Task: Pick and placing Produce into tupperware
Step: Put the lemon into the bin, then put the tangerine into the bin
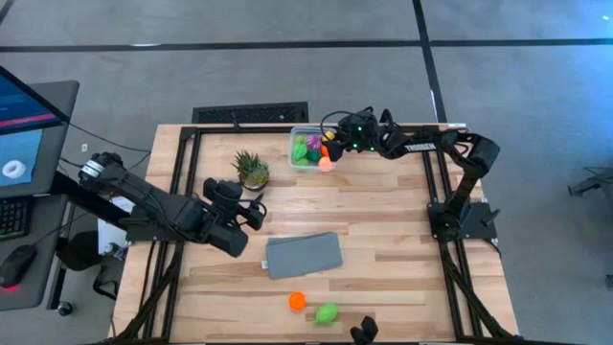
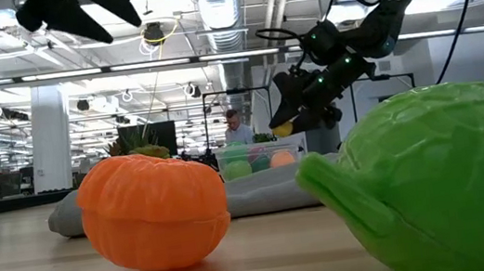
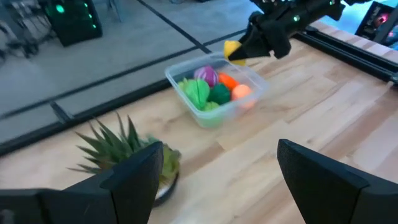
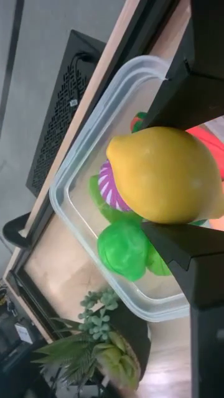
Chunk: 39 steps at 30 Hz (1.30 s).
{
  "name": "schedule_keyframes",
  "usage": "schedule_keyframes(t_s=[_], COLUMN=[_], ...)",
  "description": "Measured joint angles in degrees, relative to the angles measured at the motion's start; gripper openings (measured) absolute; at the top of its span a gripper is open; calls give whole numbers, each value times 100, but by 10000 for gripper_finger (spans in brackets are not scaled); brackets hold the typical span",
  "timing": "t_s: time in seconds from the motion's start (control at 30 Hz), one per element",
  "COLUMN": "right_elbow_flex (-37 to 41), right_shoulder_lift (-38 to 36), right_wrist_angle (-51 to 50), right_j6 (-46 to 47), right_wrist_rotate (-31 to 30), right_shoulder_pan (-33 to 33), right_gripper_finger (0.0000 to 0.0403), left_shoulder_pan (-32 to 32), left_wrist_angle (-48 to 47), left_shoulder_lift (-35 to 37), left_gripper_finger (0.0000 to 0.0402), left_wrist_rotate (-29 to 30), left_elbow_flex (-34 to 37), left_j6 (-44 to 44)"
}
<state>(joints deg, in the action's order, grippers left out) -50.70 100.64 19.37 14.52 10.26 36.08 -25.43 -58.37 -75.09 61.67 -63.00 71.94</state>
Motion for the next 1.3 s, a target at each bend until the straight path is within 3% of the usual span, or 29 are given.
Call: schedule_keyframes(t_s=[0.17, 0.97, 1.1, 1.3], right_elbow_flex=[0, 7, 10, 9], right_shoulder_lift=[0, -21, -260, -939], right_wrist_angle=[-50, -41, 36, -203], right_j6=[-37, -306, -507, -862], right_wrist_rotate=[-2, 418, 823, 963], right_shoulder_pan=[2, -160, -176, -197], right_gripper_finger=[245, 272, 272, 272], left_shoulder_pan=[0, 4, 2, 1], left_wrist_angle=[558, 602, 602, 597], left_shoulder_lift=[0, -2, -2, -2], left_gripper_finger=[306, 306, 306, 306], left_wrist_rotate=[-141, -143, -263, -403], left_elbow_flex=[273, 304, 304, 304], left_j6=[-90, -37, -91, -238])
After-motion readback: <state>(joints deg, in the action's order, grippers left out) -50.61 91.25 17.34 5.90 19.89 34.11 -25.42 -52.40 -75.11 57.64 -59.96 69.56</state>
